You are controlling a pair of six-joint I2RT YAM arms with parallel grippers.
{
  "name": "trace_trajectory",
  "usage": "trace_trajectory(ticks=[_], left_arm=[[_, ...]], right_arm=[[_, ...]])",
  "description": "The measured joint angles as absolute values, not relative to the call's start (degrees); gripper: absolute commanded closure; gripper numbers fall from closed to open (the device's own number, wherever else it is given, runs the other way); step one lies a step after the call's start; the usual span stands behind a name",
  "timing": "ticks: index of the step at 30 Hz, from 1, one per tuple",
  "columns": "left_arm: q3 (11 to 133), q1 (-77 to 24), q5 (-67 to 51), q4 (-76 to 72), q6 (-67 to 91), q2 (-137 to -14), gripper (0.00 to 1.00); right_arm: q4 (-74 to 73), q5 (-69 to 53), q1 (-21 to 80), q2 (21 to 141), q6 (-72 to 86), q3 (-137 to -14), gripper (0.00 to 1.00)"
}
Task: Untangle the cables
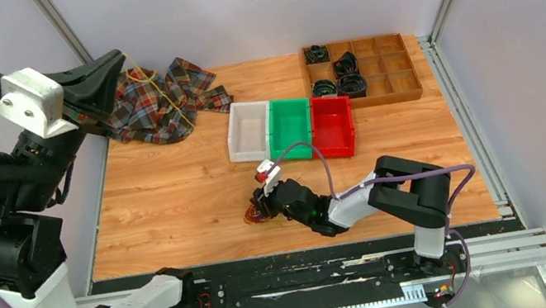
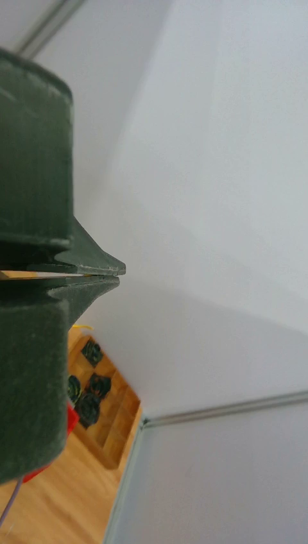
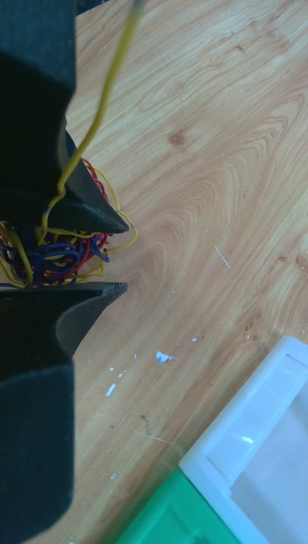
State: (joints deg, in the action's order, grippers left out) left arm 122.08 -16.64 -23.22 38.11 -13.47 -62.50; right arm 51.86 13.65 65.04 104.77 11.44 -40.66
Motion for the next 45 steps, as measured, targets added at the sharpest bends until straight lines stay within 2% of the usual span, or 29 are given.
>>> trace_trajectory(ticks=[3, 6, 11, 15, 19, 21, 23, 25, 28, 30, 31, 33, 36, 45], left_arm=[[121.97, -16.67, -18.68, 35.44, -13.50, -62.28, 1.00], [117.58, -16.67, -14.31, 31.66, -13.47, -60.38, 1.00], [102.19, -16.67, -10.09, 27.88, -15.46, -54.22, 1.00], [86.19, -16.69, -7.60, 28.05, -18.81, -48.95, 1.00], [71.05, -16.69, -5.39, 29.98, -22.22, -46.06, 0.99], [65.78, -16.69, -4.51, 31.40, -23.81, -45.93, 0.91], [61.08, -16.69, -3.66, 33.30, -25.61, -46.00, 0.67], [57.43, -16.69, -3.70, 35.05, -27.57, -45.76, 0.48], [52.45, -16.69, -5.48, 37.60, -30.00, -45.06, 0.35], [50.09, -16.69, -8.01, 39.29, -31.14, -44.73, 0.21], [49.19, -16.69, -10.00, 40.21, -31.42, -44.71, 0.18], [48.82, -16.69, -13.52, 41.32, -31.90, -44.84, 0.14], [48.88, -16.69, -21.08, 41.47, -31.51, -45.76, 0.14], [52.31, -16.71, -36.97, 43.55, -32.51, -54.61, 0.19]], right_arm=[[54.41, 13.80, 65.01, 103.74, 12.73, -37.91, 0.54], [55.83, 14.02, 65.01, 102.13, 13.50, -35.27, 0.51], [54.81, 14.15, 65.01, 97.86, 13.72, -31.57, 0.46], [52.58, 13.39, 64.82, 92.97, 13.72, -29.80, 0.47], [49.50, 10.87, 64.01, 89.19, 13.96, -29.82, 0.58], [47.81, 9.96, 63.92, 88.42, 14.04, -29.89, 0.67], [45.67, 8.99, 63.86, 88.29, 14.06, -30.48, 0.75], [43.09, 8.03, 63.83, 88.29, 14.09, -31.62, 0.83], [40.21, 6.39, 63.42, 88.31, 14.06, -33.76, 0.92], [38.63, 5.50, 63.18, 88.40, 14.09, -35.29, 0.95], [38.04, 5.04, 63.00, 88.51, 14.11, -36.25, 0.96], [37.32, 4.34, 62.87, 88.60, 14.11, -37.47, 0.99], [36.40, 3.18, 62.85, 88.73, 14.11, -39.13, 0.99], [35.70, -3.18, 62.85, 88.73, 14.13, -41.95, 0.99]])
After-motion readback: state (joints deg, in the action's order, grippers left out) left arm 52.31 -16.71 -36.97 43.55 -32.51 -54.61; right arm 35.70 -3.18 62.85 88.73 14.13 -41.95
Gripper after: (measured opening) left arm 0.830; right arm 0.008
